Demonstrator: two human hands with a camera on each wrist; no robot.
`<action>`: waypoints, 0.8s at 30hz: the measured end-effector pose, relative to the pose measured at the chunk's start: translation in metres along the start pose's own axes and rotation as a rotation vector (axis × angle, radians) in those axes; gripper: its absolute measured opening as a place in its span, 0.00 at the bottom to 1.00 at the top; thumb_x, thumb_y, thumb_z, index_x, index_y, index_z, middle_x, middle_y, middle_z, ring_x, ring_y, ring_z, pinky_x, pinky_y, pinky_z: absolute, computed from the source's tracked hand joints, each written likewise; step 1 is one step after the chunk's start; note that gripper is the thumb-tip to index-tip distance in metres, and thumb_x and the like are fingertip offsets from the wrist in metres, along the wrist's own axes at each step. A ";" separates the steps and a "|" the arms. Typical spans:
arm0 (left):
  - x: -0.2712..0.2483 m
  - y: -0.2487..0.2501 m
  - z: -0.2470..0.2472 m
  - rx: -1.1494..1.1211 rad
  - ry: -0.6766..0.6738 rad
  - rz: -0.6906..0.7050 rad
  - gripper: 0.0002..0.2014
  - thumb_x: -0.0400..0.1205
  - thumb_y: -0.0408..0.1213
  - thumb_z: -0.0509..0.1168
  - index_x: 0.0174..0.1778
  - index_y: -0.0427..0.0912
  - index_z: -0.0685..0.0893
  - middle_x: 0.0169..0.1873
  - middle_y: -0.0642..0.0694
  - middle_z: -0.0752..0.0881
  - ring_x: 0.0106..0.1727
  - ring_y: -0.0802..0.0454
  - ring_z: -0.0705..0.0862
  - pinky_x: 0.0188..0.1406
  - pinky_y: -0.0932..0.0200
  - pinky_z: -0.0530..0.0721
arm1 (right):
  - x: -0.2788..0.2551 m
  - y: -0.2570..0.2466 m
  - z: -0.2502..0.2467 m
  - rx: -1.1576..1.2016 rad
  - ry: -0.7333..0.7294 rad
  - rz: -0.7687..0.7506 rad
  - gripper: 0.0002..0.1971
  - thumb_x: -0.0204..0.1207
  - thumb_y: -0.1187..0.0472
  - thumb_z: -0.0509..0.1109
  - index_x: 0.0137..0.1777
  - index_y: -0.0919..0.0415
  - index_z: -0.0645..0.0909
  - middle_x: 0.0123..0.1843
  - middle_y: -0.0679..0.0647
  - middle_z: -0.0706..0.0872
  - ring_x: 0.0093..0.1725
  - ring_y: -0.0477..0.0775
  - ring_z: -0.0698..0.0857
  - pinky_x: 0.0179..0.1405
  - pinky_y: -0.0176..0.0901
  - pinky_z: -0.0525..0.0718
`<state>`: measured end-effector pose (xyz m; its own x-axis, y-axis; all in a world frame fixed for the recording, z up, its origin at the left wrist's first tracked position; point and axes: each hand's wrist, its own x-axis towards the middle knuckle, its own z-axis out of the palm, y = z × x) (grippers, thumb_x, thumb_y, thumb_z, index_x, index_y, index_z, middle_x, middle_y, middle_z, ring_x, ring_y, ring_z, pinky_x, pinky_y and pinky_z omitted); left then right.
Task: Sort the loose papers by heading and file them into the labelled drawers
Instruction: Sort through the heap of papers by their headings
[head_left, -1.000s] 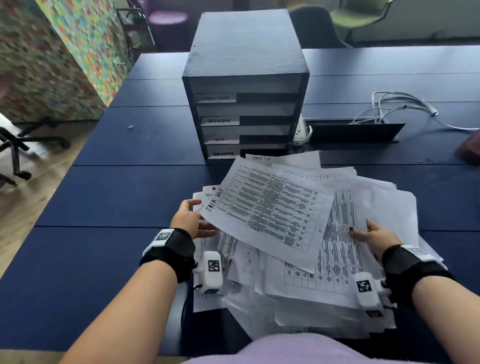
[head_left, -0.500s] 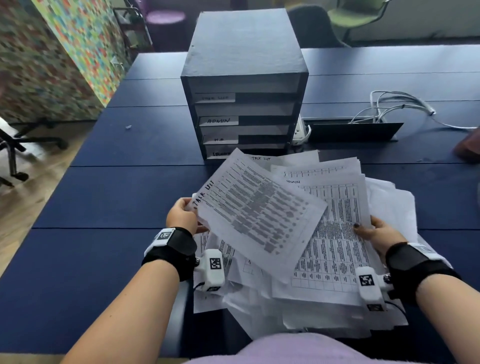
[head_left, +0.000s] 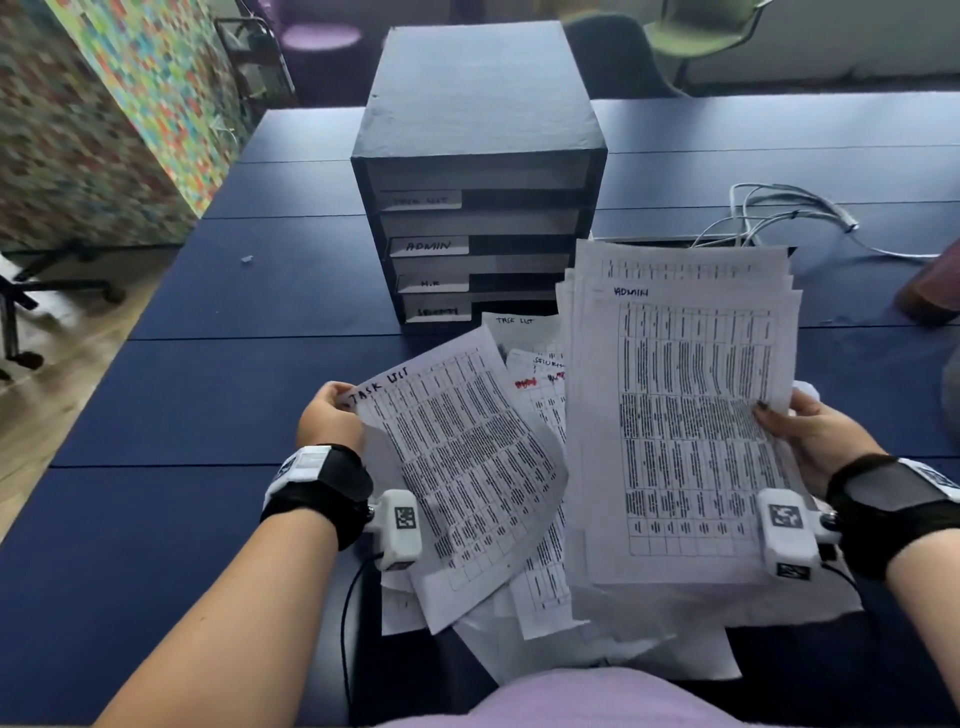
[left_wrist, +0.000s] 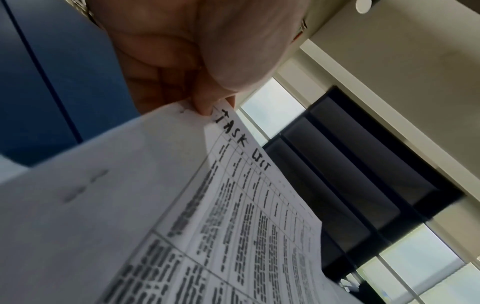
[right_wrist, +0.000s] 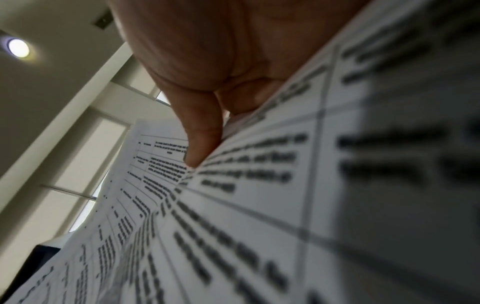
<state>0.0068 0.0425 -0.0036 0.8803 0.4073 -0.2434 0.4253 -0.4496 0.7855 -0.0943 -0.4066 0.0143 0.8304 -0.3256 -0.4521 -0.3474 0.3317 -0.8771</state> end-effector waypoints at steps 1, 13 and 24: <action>-0.002 0.001 0.005 0.014 -0.007 0.005 0.19 0.73 0.22 0.50 0.45 0.47 0.81 0.38 0.47 0.85 0.36 0.44 0.80 0.35 0.55 0.79 | -0.001 -0.001 0.003 0.009 -0.031 -0.002 0.13 0.75 0.74 0.60 0.51 0.58 0.79 0.33 0.53 0.90 0.31 0.49 0.89 0.26 0.44 0.87; -0.011 0.007 0.045 0.089 -0.177 0.109 0.17 0.80 0.29 0.55 0.56 0.50 0.83 0.43 0.46 0.84 0.33 0.49 0.78 0.30 0.63 0.75 | -0.006 0.000 0.041 0.125 -0.173 0.019 0.15 0.70 0.76 0.62 0.51 0.60 0.82 0.37 0.55 0.91 0.33 0.51 0.90 0.33 0.46 0.89; -0.010 -0.006 0.048 0.068 -0.155 -0.002 0.15 0.78 0.30 0.60 0.57 0.47 0.85 0.52 0.46 0.86 0.50 0.43 0.85 0.48 0.59 0.82 | 0.019 0.080 0.018 -0.262 0.067 0.104 0.18 0.74 0.77 0.65 0.65 0.72 0.77 0.26 0.45 0.88 0.24 0.41 0.84 0.28 0.33 0.84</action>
<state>0.0058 0.0032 -0.0332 0.8991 0.2829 -0.3339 0.4356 -0.5038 0.7460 -0.0981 -0.3700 -0.0617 0.7566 -0.3629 -0.5439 -0.5373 0.1289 -0.8335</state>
